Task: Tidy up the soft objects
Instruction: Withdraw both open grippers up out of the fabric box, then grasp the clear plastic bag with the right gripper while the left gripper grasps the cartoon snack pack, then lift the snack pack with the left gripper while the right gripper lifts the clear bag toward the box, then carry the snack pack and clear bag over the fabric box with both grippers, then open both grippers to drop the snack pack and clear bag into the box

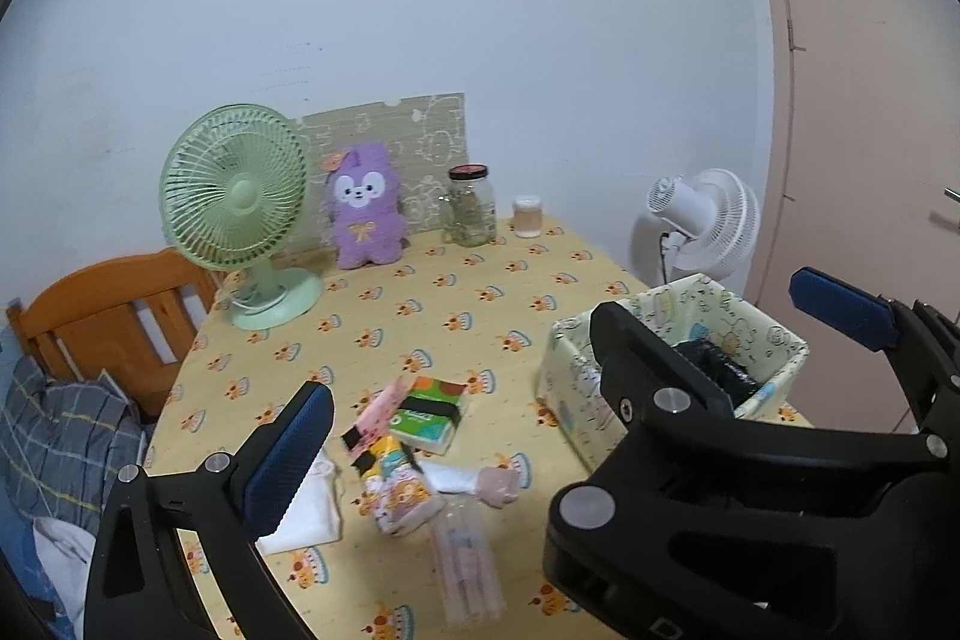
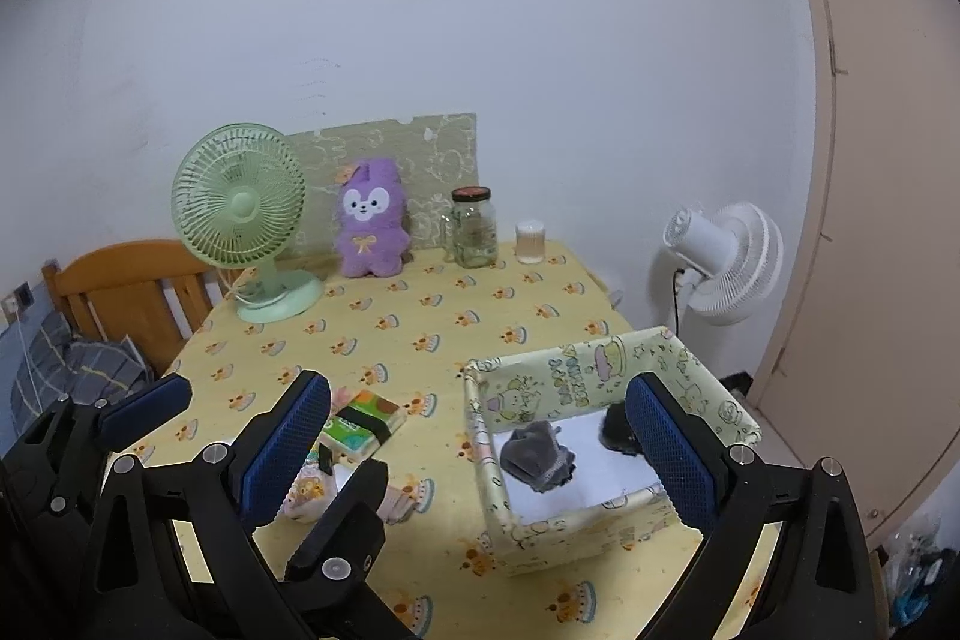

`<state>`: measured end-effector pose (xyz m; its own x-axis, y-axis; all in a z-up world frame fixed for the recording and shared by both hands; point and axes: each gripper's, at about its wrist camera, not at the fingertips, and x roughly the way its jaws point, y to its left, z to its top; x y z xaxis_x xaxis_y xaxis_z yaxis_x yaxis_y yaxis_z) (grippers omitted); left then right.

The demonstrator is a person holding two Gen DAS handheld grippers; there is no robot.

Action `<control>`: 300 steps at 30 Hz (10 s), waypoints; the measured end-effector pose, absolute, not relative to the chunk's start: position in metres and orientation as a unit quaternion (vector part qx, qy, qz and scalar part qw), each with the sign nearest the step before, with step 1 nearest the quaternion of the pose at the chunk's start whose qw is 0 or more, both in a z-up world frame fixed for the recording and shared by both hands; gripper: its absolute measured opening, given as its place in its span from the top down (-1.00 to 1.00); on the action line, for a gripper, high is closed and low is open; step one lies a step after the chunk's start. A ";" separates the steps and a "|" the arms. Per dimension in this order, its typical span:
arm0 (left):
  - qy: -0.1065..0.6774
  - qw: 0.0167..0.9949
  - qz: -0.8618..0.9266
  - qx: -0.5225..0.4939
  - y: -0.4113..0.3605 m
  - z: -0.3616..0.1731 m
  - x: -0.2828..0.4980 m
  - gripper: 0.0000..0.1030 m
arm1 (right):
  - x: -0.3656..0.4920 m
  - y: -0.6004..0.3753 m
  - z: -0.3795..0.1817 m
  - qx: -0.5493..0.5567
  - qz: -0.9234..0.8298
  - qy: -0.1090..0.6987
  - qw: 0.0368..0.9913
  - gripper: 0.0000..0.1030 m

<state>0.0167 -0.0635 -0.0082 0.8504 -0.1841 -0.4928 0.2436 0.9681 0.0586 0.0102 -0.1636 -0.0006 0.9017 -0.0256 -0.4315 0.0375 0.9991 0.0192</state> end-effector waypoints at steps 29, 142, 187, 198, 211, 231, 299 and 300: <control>0.298 0.952 -0.069 0.017 -0.002 -0.096 0.021 -0.98 | 0.029 -0.104 -0.090 0.010 0.041 0.279 0.959 -0.96; 0.357 0.932 -0.044 -0.034 -0.006 -0.110 0.075 0.58 | 0.094 -0.112 -0.111 0.016 0.068 0.361 0.930 0.64; 0.275 0.961 -0.025 -0.017 -0.029 -0.017 0.058 0.58 | 0.081 -0.129 -0.013 -0.001 0.088 0.279 0.956 0.64; 0.273 0.961 -0.036 -0.001 -0.056 -0.013 0.068 0.58 | 0.085 -0.153 -0.009 0.000 0.079 0.275 0.958 0.64; 0.271 0.960 -0.075 0.015 -0.094 -0.014 0.077 0.58 | 0.085 -0.193 -0.010 0.008 0.045 0.270 0.962 0.64; 0.282 0.947 -0.151 0.037 -0.152 -0.023 0.091 0.58 | 0.090 -0.252 -0.020 0.016 -0.005 0.272 0.962 0.64; 0.336 0.917 -0.192 0.098 -0.186 -0.054 0.100 -0.94 | 0.093 -0.284 -0.059 0.080 -0.046 0.325 0.941 -0.62; 0.334 0.918 -0.191 0.097 -0.184 -0.052 0.098 -0.95 | 0.090 -0.282 -0.057 0.079 -0.047 0.324 0.942 -0.63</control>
